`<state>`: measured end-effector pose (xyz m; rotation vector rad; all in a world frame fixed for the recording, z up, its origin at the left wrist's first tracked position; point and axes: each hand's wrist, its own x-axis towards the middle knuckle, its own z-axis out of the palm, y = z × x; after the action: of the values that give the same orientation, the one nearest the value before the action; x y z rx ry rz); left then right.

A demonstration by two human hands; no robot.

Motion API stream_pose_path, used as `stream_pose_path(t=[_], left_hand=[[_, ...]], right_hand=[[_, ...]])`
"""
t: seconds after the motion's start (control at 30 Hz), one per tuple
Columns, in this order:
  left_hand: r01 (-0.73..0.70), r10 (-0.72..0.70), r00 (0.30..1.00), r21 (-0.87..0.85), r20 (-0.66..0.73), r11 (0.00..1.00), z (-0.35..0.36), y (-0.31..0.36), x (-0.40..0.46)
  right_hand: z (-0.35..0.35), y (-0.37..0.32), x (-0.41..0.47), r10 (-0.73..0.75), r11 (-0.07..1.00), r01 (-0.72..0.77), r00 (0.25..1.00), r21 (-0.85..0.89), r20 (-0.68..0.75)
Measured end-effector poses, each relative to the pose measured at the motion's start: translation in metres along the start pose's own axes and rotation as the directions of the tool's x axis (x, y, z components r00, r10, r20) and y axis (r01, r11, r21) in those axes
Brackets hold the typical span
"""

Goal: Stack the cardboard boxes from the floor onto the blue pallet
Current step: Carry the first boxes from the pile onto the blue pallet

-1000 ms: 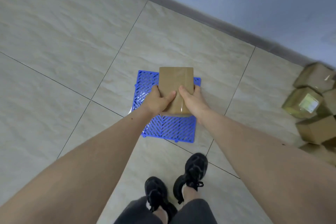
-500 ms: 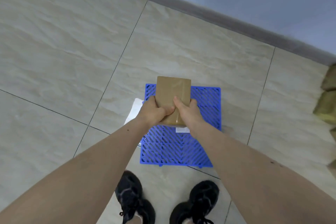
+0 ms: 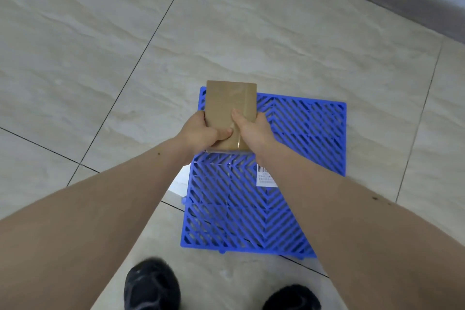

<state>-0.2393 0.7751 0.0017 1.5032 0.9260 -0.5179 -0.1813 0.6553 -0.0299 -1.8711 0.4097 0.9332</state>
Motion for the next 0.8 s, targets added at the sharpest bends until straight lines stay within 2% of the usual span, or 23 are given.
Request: stream_pose_path(t=[0.27, 0.43, 0.6, 0.7, 0.8], left_hand=[[0.009, -0.01, 0.999, -0.015, -0.043, 1.0, 0.004, -0.014, 0.018], [0.032, -0.029, 0.997, 0.031, -0.073, 0.999, 0.006, -0.004, 0.009], [0.03, -0.004, 0.987, 0.16, -0.16, 0.987, -0.004, 0.024, -0.026], [0.056, 0.006, 0.977, 0.28, -0.213, 0.958, -0.009, 0.053, -0.055], [0.017, 0.085, 0.961, 0.361, -0.264, 0.932, -0.004, 0.098, -0.088]], right_hand=[[0.011, 0.009, 0.011, -0.038, 0.999, 0.039, 0.999, 0.02, -0.025], [0.007, 0.0, 0.0, 0.021, 0.999, -0.024, 0.999, -0.048, -0.05], [-0.024, -0.009, -0.024, 0.061, 0.992, -0.073, 0.992, -0.104, -0.115], [-0.051, -0.027, -0.056, 0.01, 0.99, -0.033, 0.987, -0.138, -0.161], [-0.083, -0.05, -0.093, -0.078, 0.977, 0.028, 0.97, -0.213, -0.231]])
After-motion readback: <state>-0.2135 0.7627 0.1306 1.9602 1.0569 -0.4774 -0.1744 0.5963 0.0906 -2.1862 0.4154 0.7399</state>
